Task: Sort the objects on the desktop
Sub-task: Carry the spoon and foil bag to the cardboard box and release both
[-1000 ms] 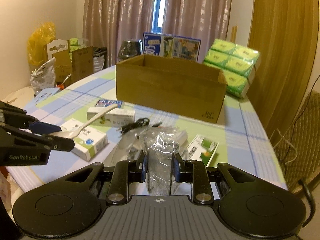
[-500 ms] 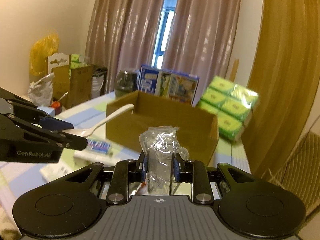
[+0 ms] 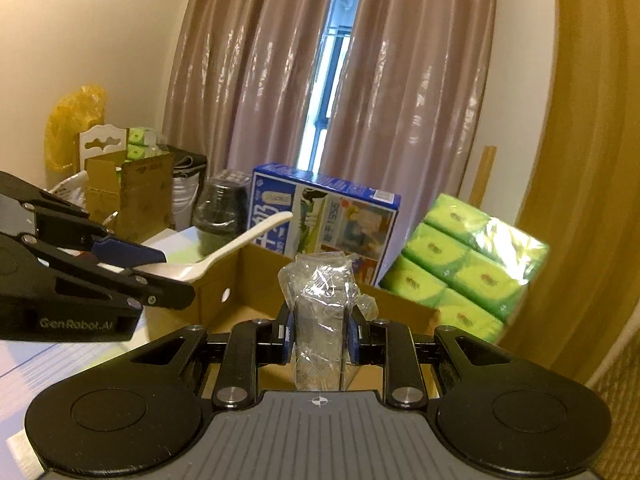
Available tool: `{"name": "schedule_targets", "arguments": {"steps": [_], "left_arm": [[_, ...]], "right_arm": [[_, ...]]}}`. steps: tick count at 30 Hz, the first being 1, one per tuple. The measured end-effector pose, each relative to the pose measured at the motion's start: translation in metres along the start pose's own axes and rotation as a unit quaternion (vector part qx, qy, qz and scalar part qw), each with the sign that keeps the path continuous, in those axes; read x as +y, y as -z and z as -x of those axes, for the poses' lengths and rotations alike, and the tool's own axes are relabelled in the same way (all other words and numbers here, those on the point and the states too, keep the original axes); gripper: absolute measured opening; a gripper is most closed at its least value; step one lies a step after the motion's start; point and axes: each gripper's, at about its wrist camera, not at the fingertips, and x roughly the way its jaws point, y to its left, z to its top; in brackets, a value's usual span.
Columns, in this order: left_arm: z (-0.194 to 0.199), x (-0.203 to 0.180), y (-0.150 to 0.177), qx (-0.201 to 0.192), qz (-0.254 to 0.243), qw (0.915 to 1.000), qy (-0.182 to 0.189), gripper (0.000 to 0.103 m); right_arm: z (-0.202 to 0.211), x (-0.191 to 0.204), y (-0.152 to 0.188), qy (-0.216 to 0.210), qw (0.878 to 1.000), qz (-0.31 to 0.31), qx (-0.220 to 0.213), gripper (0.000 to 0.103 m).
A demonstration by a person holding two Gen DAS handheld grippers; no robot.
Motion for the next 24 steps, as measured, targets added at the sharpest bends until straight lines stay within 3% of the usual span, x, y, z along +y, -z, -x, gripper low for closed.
{"name": "schedule_targets", "arguments": {"steps": [6,12,16,18,20,24], "left_arm": [[-0.061,0.016,-0.011,0.024,0.001,0.9997,-0.001,0.027],[-0.108,0.028,-0.006,0.053,0.028,0.9982,0.010,0.028],[-0.105,0.036,0.002,0.048,0.051,0.9975,0.010,0.028],[-0.098,0.039,0.004,0.044,0.052,0.9977,0.004,0.028],[-0.091,0.042,0.005,0.043,0.054,0.9976,0.000,0.033],[-0.069,0.045,0.006,0.035,0.053,0.9980,-0.006,0.038]], "right_arm": [[-0.060,-0.028,0.005,-0.006,0.998,-0.043,0.042,0.022],[-0.090,-0.039,0.017,-0.010,0.995,-0.064,0.070,0.023],[-0.104,-0.042,0.018,-0.019,0.994,-0.074,0.084,0.024],[-0.102,-0.045,0.017,-0.018,0.993,-0.087,0.074,0.044],[-0.095,-0.048,0.015,-0.019,0.992,-0.106,0.064,0.051],[-0.068,-0.048,0.006,-0.013,0.992,-0.113,0.047,0.052]]}}
